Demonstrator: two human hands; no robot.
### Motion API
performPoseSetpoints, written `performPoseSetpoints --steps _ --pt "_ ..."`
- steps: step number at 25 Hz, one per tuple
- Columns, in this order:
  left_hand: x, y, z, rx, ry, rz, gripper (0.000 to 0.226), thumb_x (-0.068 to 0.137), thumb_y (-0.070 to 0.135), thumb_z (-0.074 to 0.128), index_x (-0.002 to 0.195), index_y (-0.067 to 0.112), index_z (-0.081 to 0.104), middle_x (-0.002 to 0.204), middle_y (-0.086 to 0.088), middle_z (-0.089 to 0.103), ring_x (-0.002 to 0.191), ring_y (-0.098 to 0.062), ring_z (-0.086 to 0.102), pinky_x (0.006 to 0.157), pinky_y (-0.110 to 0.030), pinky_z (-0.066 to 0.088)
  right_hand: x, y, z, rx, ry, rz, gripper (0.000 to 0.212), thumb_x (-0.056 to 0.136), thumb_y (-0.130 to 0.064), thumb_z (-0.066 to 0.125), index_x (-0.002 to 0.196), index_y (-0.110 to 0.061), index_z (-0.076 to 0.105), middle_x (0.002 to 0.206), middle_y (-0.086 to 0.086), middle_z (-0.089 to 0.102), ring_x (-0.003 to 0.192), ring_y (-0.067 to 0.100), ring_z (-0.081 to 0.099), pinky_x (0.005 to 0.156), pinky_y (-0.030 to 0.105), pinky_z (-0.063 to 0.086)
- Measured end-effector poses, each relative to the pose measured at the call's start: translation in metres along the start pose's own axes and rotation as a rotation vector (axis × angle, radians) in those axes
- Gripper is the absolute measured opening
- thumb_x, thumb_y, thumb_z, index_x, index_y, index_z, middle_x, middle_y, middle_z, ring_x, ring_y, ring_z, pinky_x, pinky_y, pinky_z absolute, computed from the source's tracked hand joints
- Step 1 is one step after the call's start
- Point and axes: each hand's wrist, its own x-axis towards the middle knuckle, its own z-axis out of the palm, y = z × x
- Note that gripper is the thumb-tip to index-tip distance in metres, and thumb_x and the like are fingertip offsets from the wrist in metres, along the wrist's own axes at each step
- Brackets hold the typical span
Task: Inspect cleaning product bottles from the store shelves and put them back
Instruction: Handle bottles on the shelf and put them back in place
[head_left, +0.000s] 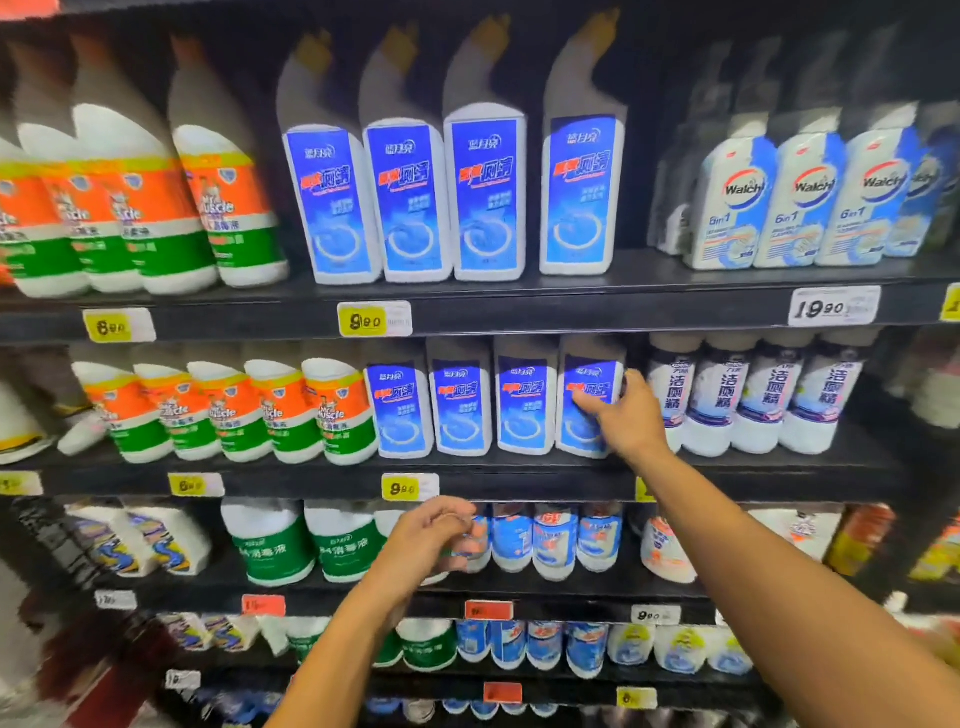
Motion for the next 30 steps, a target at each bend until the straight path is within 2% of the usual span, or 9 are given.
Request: performPoseSetpoints --steps 4,7,11,13,15,18,20,23,30 --pt "0.006 0.008 -0.008 0.006 -0.061 0.031 0.015 0.097 0.002 0.051 0.103 0.005 0.064 0.085 -0.008 0.075 0.074 -0.017 0.069 0.059 -0.022 0.056 -0.005 -0.002 -0.012 0.051 0.0 0.038 0.041 0.074 -0.022 0.087 0.1 -0.01 0.057 0.103 0.011 0.073 0.091 0.027 0.07 0.086 0.049 0.057" --pt "0.013 0.012 -0.005 0.023 -0.093 0.054 0.015 0.094 0.004 0.057 0.107 0.006 0.065 0.092 -0.01 0.075 0.078 -0.015 0.07 0.068 -0.025 0.056 -0.019 -0.008 -0.027 0.091 -0.031 0.082 0.042 0.069 -0.025 0.09 0.095 -0.012 0.06 0.1 0.006 0.075 0.087 0.021 0.073 0.083 0.044 0.059" --pt "0.023 0.013 0.015 0.098 -0.127 0.087 0.032 0.089 0.007 0.069 0.117 0.015 0.058 0.112 -0.008 0.067 0.091 -0.012 0.066 0.071 -0.018 0.053 -0.061 -0.009 -0.053 0.189 -0.223 0.228 0.045 0.068 -0.028 0.09 0.098 -0.006 0.064 0.092 0.006 0.078 0.079 0.017 0.076 0.06 0.028 0.06" --pt "0.022 0.01 0.033 0.124 -0.233 0.037 0.056 0.084 0.018 0.077 0.13 0.019 0.045 0.122 -0.002 0.062 0.099 -0.008 0.065 0.078 -0.02 0.052 -0.085 -0.01 -0.061 0.239 -0.297 0.278 0.05 0.069 -0.029 0.089 0.104 -0.002 0.065 0.087 0.003 0.079 0.078 0.016 0.076 0.053 0.022 0.055" --pt "0.014 0.005 0.052 0.114 -0.376 -0.021 0.07 0.075 0.03 0.083 0.131 0.015 0.045 0.121 -0.001 0.067 0.101 -0.014 0.069 0.087 -0.029 0.054 -0.102 -0.012 -0.065 0.252 -0.327 0.276 0.056 0.069 -0.03 0.089 0.109 0.001 0.064 0.088 0.004 0.078 0.078 0.017 0.076 0.051 0.022 0.052" --pt "-0.004 -0.002 0.077 0.015 -0.537 0.041 0.057 0.074 0.026 0.081 0.124 0.01 0.06 0.116 -0.006 0.073 0.107 -0.024 0.07 0.09 -0.034 0.056 -0.122 -0.017 -0.078 0.282 -0.416 0.238 0.062 0.069 -0.034 0.087 0.115 -0.003 0.06 0.095 0.003 0.078 0.085 0.017 0.076 0.055 0.022 0.052" --pt "-0.016 -0.002 0.084 -0.043 -0.527 0.115 0.05 0.075 0.017 0.08 0.121 0.007 0.063 0.115 -0.01 0.073 0.107 -0.028 0.07 0.087 -0.033 0.056 -0.13 -0.023 -0.093 0.33 -0.528 0.186 0.065 0.069 -0.035 0.085 0.12 -0.008 0.057 0.101 0.002 0.077 0.091 0.017 0.075 0.062 0.021 0.055" --pt "-0.031 0.009 0.096 -0.065 -0.476 0.174 0.051 0.072 0.009 0.079 0.12 0.005 0.062 0.112 -0.013 0.074 0.103 -0.028 0.071 0.083 -0.032 0.057 -0.13 -0.039 -0.121 0.43 -0.65 0.071 0.053 0.077 -0.029 0.078 0.123 -0.015 0.057 0.108 0.002 0.076 0.098 0.017 0.073 0.072 0.023 0.057" --pt "-0.064 0.036 0.14 -0.045 -0.32 0.243 0.056 0.065 0.007 0.081 0.117 0.007 0.062 0.108 -0.011 0.075 0.101 -0.025 0.072 0.08 -0.031 0.058 -0.124 -0.064 -0.168 0.587 -0.631 -0.173 0.046 0.079 -0.02 0.07 0.123 -0.014 0.058 0.1 0.006 0.077 0.09 0.019 0.074 0.073 0.029 0.059"
